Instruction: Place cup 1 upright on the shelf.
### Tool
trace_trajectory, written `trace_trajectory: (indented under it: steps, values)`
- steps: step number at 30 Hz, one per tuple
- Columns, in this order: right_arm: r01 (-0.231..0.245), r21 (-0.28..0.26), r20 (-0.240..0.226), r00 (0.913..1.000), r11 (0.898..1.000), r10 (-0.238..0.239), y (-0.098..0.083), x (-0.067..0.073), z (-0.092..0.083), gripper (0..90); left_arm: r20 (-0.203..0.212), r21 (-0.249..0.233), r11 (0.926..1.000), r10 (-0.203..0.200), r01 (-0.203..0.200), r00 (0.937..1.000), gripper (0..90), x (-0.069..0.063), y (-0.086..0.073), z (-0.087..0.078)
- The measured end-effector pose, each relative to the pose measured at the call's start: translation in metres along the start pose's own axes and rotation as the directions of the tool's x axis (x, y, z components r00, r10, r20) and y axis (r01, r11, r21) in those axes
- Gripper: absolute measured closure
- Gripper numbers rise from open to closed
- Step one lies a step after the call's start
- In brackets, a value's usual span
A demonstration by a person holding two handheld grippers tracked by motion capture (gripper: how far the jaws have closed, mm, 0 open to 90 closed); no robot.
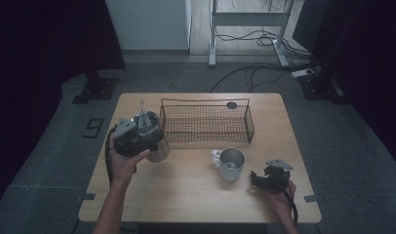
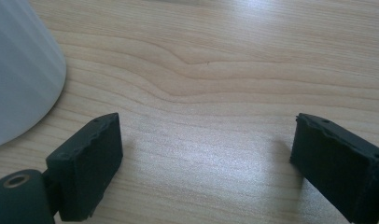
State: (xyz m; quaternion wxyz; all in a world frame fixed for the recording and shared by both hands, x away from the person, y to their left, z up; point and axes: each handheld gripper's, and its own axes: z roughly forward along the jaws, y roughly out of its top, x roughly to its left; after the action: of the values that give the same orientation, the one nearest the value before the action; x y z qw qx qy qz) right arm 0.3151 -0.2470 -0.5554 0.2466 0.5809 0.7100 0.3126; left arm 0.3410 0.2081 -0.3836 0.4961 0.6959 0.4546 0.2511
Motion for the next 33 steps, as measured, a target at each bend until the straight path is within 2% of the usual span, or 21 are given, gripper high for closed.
trace_trajectory:
  steps: [14,20,33]
  values:
    - [0.001,-0.001,-0.001,1.0000,1.000,-0.001,0.000,0.000,0.000,9.0,0.002,0.007,0.9996,0.027,-0.027,0.9996,3.7,-0.009,0.013,0.005]
    - [0.001,-0.001,-0.001,1.0000,1.000,-0.001,0.000,0.000,0.000,9.0,0.002,0.005,0.9997,0.023,-0.023,0.9997,3.7,-0.011,0.017,0.008]
    - [0.003,0.002,-0.002,1.0000,1.000,-0.003,0.000,0.000,0.000,9.0,0.004,0.005,0.9986,0.054,-0.054,0.9986,3.7,-0.019,0.029,0.012]
